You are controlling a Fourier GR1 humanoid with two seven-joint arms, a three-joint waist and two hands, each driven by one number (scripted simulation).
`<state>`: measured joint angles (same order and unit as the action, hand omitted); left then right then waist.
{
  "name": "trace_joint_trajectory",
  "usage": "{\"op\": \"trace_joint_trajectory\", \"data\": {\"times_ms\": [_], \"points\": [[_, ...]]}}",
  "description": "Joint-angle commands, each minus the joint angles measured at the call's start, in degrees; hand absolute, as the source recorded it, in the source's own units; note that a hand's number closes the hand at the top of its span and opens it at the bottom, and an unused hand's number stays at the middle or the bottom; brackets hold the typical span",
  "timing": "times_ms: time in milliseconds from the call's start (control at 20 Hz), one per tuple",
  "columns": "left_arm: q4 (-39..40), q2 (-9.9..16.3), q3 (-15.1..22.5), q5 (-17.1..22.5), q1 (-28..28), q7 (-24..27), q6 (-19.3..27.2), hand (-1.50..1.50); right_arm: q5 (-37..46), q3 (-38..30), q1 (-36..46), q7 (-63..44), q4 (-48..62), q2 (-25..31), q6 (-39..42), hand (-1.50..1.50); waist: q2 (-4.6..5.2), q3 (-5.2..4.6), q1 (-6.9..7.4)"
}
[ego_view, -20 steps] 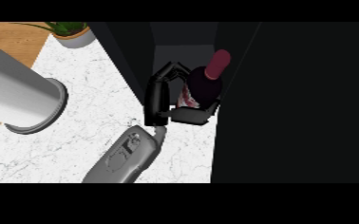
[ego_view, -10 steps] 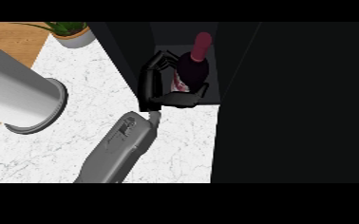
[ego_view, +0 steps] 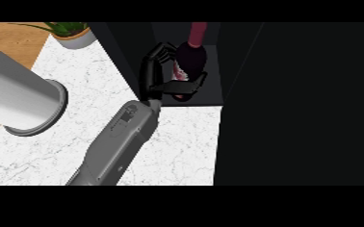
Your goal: Pick up the wine, place it into the cabinet and close the cabinet
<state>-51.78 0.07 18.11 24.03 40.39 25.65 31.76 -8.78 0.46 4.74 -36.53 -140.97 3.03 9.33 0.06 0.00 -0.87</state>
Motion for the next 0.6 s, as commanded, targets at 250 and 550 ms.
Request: {"op": "trace_joint_trajectory", "data": {"times_ms": [250,550], "points": [[11.31,-0.07,-1.41,2.35,4.61,2.98,-2.01,1.5,-4.41,-0.5,-3.09,-0.83,-4.91,-0.77,0.37,-1.5,0.07,-0.01,-0.32],[17.16,-0.06,-4.38,2.97,12.07,2.73,-1.48,1.5,-3.2,1.8,-4.13,0.0,-5.56,-1.56,0.75,-1.5,0.06,0.0,-0.49]]}}
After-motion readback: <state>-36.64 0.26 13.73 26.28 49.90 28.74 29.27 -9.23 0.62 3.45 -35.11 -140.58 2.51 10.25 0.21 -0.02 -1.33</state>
